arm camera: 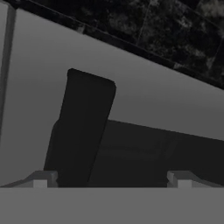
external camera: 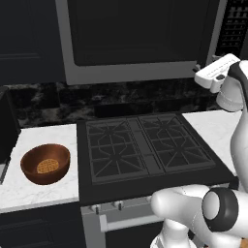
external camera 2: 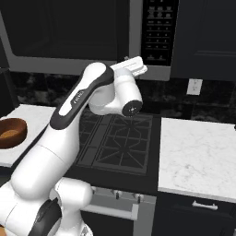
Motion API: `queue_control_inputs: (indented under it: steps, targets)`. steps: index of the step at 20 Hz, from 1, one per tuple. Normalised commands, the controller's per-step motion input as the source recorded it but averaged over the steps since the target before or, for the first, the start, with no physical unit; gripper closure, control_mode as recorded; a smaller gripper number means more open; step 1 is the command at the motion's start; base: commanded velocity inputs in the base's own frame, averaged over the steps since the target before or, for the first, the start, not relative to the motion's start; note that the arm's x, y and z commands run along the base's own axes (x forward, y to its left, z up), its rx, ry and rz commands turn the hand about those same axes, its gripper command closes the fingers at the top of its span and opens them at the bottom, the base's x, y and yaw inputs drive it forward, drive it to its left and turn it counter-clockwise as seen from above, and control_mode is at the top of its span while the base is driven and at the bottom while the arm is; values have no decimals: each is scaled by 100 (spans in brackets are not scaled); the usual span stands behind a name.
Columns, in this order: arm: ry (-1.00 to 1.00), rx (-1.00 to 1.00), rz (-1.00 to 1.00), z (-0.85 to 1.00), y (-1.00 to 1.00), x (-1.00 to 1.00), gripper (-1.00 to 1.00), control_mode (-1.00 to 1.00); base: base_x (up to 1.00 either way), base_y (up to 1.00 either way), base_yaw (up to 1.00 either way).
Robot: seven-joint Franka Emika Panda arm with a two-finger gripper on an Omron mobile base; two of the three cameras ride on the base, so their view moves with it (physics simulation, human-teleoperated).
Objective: Open the microwave, place the bowl with waffle inside the microwave, then close the microwave door and turn it on.
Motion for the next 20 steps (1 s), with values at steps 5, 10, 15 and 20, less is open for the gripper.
queue_control_inputs:
  steps: [5,10,15,20]
  targets:
    - [-6,1,-2,0,0,0,-100,-100,0,0,0]
    - [-6,0,-3,0,0,12,-100,-100,0,0,0]
    - [-3,2,-3,1,0,20,-100,-100,0,0,0]
    - [0,4,-3,5,0,30,-100,-100,0,0,0]
